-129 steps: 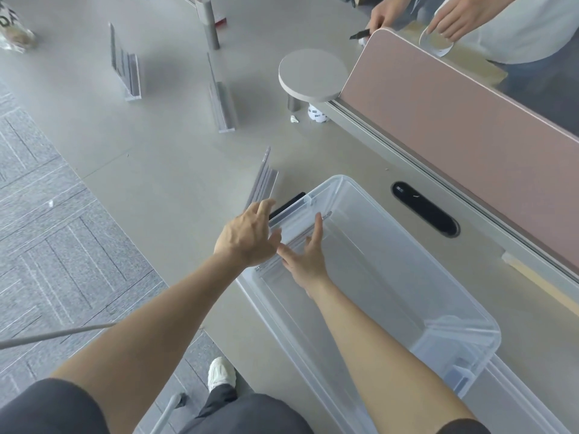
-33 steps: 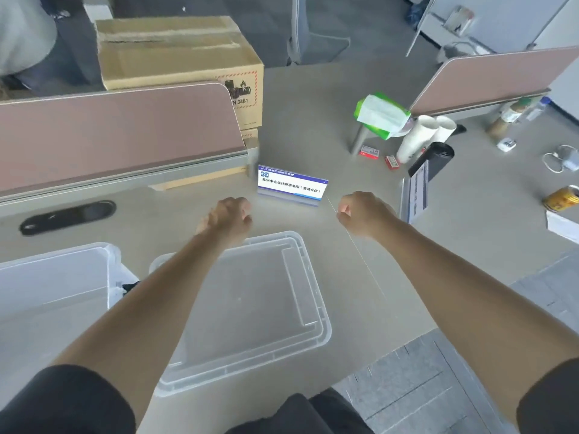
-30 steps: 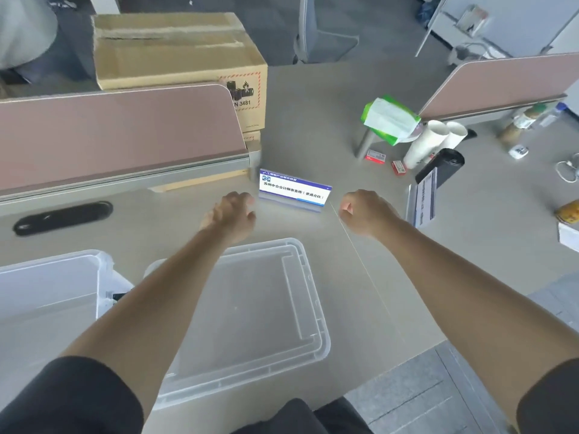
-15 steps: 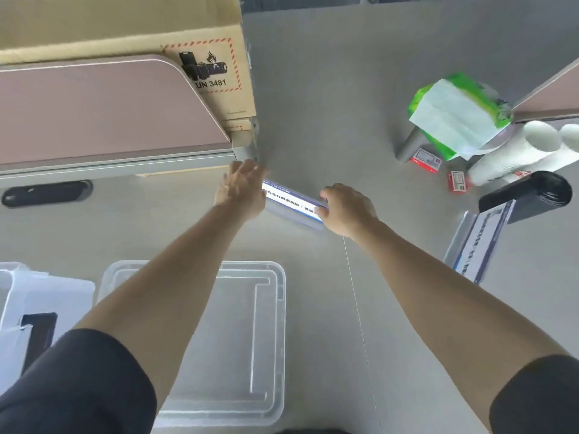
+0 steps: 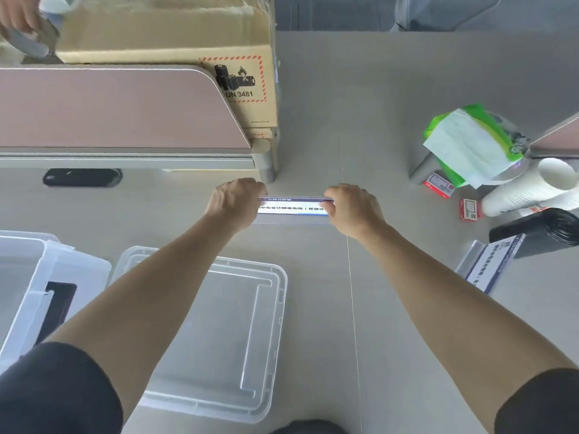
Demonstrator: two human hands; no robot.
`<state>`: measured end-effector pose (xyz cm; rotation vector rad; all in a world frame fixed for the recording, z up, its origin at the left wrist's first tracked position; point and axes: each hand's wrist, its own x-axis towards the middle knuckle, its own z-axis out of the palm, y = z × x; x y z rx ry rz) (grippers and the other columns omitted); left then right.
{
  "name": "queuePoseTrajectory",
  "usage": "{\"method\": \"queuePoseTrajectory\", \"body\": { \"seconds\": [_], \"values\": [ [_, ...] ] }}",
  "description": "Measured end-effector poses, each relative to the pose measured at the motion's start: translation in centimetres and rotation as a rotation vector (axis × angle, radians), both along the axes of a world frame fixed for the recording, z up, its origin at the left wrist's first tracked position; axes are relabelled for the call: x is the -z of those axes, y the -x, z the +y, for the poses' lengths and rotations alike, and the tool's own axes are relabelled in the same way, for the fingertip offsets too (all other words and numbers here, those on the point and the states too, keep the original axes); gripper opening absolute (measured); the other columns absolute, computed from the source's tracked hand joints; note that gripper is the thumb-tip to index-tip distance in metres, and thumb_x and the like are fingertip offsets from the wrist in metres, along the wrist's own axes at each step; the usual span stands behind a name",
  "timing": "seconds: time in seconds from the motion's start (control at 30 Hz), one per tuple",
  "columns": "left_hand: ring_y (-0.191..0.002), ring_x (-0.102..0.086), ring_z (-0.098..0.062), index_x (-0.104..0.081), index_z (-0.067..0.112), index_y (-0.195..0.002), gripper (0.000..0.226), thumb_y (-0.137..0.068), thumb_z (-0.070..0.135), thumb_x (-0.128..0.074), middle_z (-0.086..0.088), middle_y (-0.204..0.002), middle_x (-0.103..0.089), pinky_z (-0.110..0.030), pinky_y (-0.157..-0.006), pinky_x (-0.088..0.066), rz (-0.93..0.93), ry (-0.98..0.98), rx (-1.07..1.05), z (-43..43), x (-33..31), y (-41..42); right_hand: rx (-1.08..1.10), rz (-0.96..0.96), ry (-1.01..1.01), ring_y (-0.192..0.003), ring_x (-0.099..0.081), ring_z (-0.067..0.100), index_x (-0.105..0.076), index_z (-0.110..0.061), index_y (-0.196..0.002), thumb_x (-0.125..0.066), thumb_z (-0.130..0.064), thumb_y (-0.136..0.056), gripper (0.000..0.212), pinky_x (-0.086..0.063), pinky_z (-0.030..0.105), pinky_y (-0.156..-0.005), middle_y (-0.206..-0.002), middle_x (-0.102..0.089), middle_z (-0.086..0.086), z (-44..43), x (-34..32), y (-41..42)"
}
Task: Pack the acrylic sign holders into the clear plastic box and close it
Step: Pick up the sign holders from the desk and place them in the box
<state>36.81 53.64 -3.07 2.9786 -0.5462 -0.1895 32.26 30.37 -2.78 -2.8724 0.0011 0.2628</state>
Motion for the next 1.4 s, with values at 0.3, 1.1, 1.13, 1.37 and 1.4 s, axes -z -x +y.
{"method": "queuePoseTrajectory", "body": {
  "seconds": [0.3,1.1,1.13,1.37,1.4],
  "values": [
    [-0.092,-0.063,-0.035,-0.066,0.019,-0.107,0.018,-0.093,0.027,-0.059,-0.003,-0.1,-0.064,-0.037,-0.068,-0.049,-0.199,0.153,-0.13,12.7,-8.5,8.3,-0.165,-0.21,0.012,-0.095,-0.06,0.034,-0.067,-0.015,-0.103,-0.052,-0.032,-0.098,0.023,-0.04,0.034,-0.069,-0.102,-0.066,0.005,11.6,-8.6,3.8],
    [-0.096,-0.063,-0.033,-0.068,0.019,-0.106,0.019,-0.092,0.026,-0.057,0.0,-0.107,-0.066,-0.034,-0.069,-0.045,-0.424,0.205,-0.71,49.4,-14.1,34.9,-0.766,-0.408,-0.048,-0.086,-0.061,0.033,-0.067,-0.011,-0.096,-0.057,-0.03,-0.096,0.021,-0.049,0.035,-0.066,-0.097,-0.067,0.005,52.3,-16.6,16.8],
    [-0.096,-0.062,-0.032,-0.068,0.019,-0.105,0.019,-0.092,0.027,-0.057,0.0,-0.107,-0.066,-0.034,-0.068,-0.044,-0.413,0.194,-0.726,50.1,-13.9,34.5,-0.776,-0.397,-0.048,-0.085,-0.062,0.033,-0.067,-0.011,-0.096,-0.057,-0.03,-0.096,0.022,-0.051,0.037,-0.067,-0.096,-0.068,0.005,53.2,-16.2,16.2],
    [-0.096,-0.063,-0.027,-0.07,0.024,-0.099,0.015,-0.091,0.03,-0.06,0.005,-0.103,-0.068,-0.032,-0.072,-0.048,-0.248,0.118,-0.757,55.2,-10.5,28.1,-0.803,-0.318,-0.058,-0.075,-0.061,0.035,-0.066,-0.009,-0.085,-0.057,-0.026,-0.096,0.022,-0.037,0.032,-0.056,-0.078,-0.062,0.006,58.5,-10.6,9.3],
    [-0.096,-0.064,-0.027,-0.07,0.024,-0.099,0.015,-0.091,0.031,-0.06,0.005,-0.102,-0.068,-0.031,-0.07,-0.047,-0.206,0.1,-0.749,55.6,-9.8,27.0,-0.8,-0.287,-0.058,-0.076,-0.061,0.035,-0.066,-0.009,-0.086,-0.057,-0.026,-0.096,0.022,-0.039,0.033,-0.057,-0.078,-0.062,0.006,59.0,-9.7,8.2]
  ]
}}
